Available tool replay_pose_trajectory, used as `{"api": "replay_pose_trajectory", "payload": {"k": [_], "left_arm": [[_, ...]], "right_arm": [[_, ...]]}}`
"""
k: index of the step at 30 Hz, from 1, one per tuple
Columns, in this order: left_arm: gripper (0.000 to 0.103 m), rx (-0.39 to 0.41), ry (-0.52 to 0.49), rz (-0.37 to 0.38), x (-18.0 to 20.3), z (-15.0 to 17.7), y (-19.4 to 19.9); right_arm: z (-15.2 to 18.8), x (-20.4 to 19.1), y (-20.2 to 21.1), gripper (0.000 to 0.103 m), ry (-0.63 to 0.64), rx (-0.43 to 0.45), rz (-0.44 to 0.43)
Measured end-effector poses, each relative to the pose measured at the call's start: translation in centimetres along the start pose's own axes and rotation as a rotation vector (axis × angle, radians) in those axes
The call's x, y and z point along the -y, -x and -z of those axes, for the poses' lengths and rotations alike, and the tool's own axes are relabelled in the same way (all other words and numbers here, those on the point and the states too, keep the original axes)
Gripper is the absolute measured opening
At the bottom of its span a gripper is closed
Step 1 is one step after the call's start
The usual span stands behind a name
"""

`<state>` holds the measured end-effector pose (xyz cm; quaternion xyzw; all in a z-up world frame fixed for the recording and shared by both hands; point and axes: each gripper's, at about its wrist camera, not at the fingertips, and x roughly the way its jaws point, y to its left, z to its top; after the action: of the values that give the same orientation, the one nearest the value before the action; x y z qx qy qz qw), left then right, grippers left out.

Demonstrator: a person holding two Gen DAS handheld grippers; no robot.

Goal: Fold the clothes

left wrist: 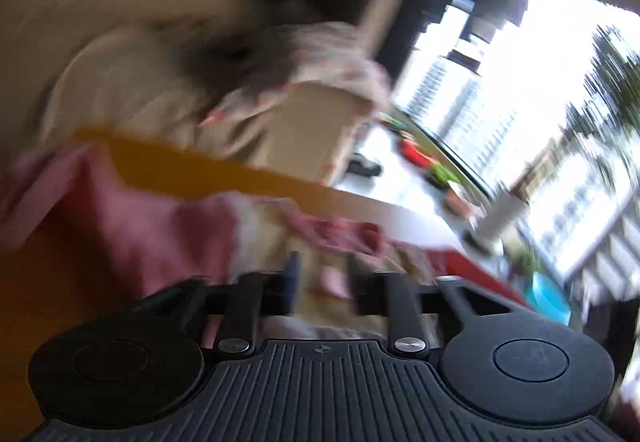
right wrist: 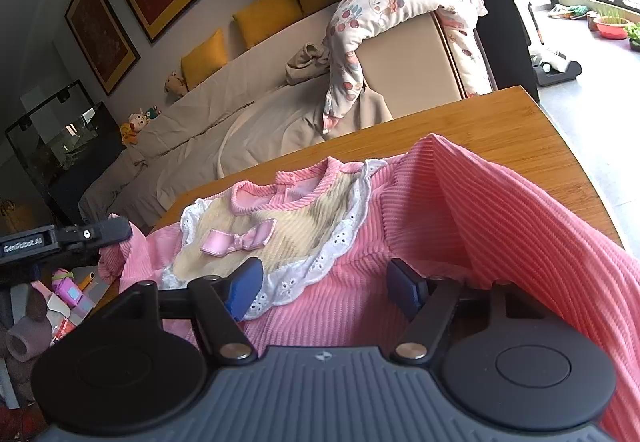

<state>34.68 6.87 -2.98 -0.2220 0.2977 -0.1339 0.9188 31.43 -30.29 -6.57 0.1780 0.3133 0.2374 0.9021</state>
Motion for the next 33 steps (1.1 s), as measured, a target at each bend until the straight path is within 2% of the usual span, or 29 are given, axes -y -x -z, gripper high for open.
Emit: {"api": "replay_pose_trajectory", "payload": {"k": [3, 4, 6, 9, 15, 17, 18, 19, 21, 23, 27, 32, 33], "left_arm": [[0.072, 0.073, 0.222, -0.099, -4.1, -0.9, 1.5], [0.08, 0.097, 0.292, -0.121, -5.3, -0.8, 2.2], [0.086, 0.106, 0.389, -0.142, -7.2, -0.9, 2.4], [0.087, 0.094, 0.502, -0.165, -9.5, -1.3, 1.8], [0.087, 0.124, 0.605, -0.252, -11.4, -3.9, -1.0], [0.083, 0.14, 0.604, -0.281, -11.9, -4.4, -1.4], [0.066, 0.143, 0.584, -0.296, -12.0, -4.5, -1.6], [0.035, 0.14, 0.55, -0.307, -12.0, -4.7, -1.8], [0.013, 0.134, 0.45, -0.315, -11.5, -4.9, -2.2], [0.013, 0.153, 0.328, -0.286, -9.9, -5.2, -2.1], [0.012, 0.198, 0.052, -0.136, -3.5, -5.5, -0.5], [0.014, 0.124, -0.169, 0.059, 3.5, -3.2, -1.6], [0.02, 0.105, -0.211, 0.098, 4.9, -2.7, -1.9]], "right_arm": [[0.0, 0.0, 0.0, 0.073, -0.002, 0.0, -0.009], [0.1, 0.0, 0.0, 0.074, -0.002, 0.001, -0.011], [0.1, 0.0, 0.0, 0.074, -0.002, 0.002, -0.012], [0.0, 0.0, 0.0, 0.075, -0.002, 0.0, -0.014], [0.0, 0.0, 0.0, 0.076, -0.003, 0.006, -0.013], [0.1, 0.1, 0.1, 0.076, -0.005, 0.009, -0.014], [0.1, 0.1, 0.1, 0.076, -0.006, 0.01, -0.015], [0.1, 0.1, 0.1, 0.076, -0.007, 0.012, -0.015], [0.1, 0.2, 0.1, 0.076, -0.008, 0.014, -0.016], [0.1, 0.2, 0.2, 0.076, -0.01, 0.017, -0.018], [0.1, 0.3, 0.2, 0.076, -0.012, 0.02, -0.018], [0.0, 0.3, 0.2, 0.077, -0.015, 0.021, -0.018], [0.0, 0.4, 0.2, 0.077, -0.017, 0.022, -0.018]]}}
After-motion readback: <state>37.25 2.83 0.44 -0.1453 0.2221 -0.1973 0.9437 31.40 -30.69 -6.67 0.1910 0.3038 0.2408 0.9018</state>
